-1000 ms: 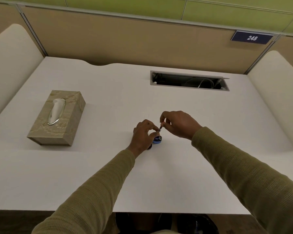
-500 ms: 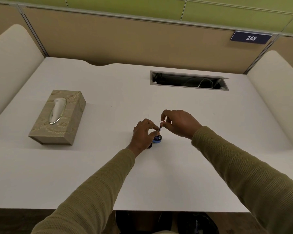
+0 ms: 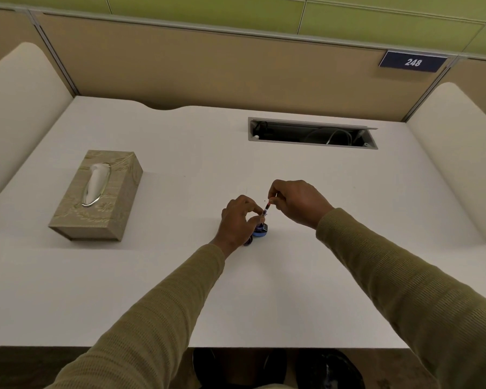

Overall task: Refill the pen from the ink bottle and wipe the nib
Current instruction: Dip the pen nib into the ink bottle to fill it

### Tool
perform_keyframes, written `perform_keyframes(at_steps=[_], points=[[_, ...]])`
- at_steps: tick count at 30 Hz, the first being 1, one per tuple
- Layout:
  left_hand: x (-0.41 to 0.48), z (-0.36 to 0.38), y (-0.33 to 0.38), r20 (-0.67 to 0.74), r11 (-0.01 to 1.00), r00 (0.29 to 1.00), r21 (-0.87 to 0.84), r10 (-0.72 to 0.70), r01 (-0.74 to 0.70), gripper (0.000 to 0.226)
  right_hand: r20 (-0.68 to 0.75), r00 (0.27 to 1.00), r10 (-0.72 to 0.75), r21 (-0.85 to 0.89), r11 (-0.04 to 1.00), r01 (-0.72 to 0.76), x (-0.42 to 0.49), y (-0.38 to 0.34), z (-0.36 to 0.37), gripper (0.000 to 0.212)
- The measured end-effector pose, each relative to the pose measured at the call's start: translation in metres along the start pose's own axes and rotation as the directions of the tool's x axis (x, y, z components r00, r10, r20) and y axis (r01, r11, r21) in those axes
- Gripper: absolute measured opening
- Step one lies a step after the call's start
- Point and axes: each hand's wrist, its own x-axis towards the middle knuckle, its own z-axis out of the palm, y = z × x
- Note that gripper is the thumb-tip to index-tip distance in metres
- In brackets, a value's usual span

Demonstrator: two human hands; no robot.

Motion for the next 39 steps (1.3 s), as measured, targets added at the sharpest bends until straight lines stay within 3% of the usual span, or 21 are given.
perform_keyframes(at_steps=[10, 26, 39], points=[[0.0043, 0.0005, -0.0009, -0.005, 1.000, 1.000, 0.016, -0.009, 0.009, 0.008, -0.023, 1.000, 0.015, 0.011, 1.000, -0.015, 0.0015, -0.0013, -0.0006, 0.012], [0.0060, 0.0020, 0.0040, -0.008, 1.000, 1.000, 0.001, -0.016, 0.016, 0.008, -0.027, 0.999, 0.024, 0.032, 0.999, -0.023, 0.0047, 0.0016, -0.0003, 0.010], [0.0025, 0.0023, 0.0051, 0.017, 0.998, 1.000, 0.055, -0.018, 0.017, 0.009, 0.057, 0.997, -0.045, 0.048, 0.998, 0.042, 0.0065, 0.0050, 0.0020, 0.015]])
